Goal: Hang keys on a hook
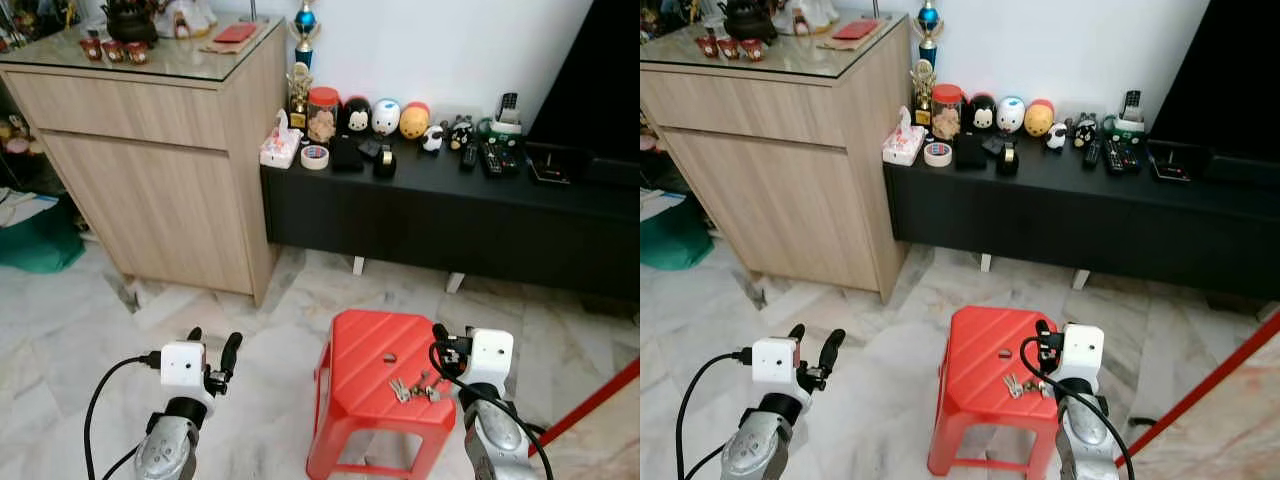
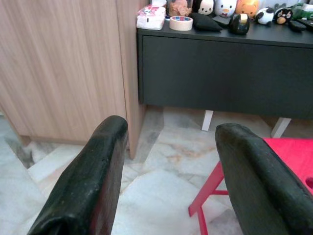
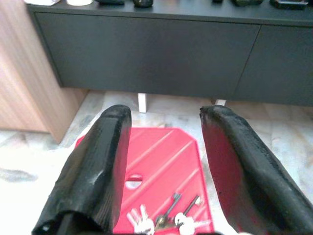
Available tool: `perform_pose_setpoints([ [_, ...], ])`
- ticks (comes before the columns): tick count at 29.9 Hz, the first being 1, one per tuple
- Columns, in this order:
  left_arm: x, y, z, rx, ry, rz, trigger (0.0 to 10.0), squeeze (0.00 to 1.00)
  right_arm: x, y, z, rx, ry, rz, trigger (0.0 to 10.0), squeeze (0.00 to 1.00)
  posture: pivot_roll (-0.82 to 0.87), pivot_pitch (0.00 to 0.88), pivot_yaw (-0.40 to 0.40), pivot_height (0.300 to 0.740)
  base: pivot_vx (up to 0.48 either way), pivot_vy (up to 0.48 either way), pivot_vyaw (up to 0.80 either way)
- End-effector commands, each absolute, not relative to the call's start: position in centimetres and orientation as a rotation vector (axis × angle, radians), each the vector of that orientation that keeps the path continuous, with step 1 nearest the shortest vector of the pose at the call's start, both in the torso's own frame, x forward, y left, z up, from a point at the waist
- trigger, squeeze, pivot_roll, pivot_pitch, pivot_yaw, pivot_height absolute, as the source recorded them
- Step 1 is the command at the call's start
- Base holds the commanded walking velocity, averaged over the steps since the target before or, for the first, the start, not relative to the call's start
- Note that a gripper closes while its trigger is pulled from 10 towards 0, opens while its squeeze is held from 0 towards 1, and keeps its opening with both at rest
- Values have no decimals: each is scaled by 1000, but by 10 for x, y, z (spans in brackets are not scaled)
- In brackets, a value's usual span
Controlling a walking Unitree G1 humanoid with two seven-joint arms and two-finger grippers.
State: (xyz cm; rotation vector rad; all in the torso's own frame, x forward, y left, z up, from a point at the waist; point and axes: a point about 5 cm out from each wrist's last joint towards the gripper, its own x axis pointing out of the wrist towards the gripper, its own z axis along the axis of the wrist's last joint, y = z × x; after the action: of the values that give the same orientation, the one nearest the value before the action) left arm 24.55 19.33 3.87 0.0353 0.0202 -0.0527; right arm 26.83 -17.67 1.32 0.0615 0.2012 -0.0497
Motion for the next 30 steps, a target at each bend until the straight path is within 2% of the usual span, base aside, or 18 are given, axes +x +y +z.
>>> perform_pose_setpoints([
  [1, 247, 190, 41, 39, 19, -69, 10000, 0, 269, -176, 13, 71, 210, -50, 10000, 0, 98, 0, -48, 651, 0, 0, 0],
  [19, 249, 184, 40, 43, 58, -91, 10000, 0, 278, -173, 15, 68, 242, -27, 10000, 0, 101, 0, -49, 651, 0, 0, 0],
  [24, 250, 182, 41, 43, 61, -97, 10000, 0, 284, -167, 17, 78, 240, -14, 10000, 0, 100, 0, -49, 632, 0, 0, 0],
  [30, 252, 181, 43, 38, 58, -93, 10000, 0, 285, -166, 20, 83, 220, -2, 10000, 0, 102, 0, -51, 632, 0, 0, 0],
])
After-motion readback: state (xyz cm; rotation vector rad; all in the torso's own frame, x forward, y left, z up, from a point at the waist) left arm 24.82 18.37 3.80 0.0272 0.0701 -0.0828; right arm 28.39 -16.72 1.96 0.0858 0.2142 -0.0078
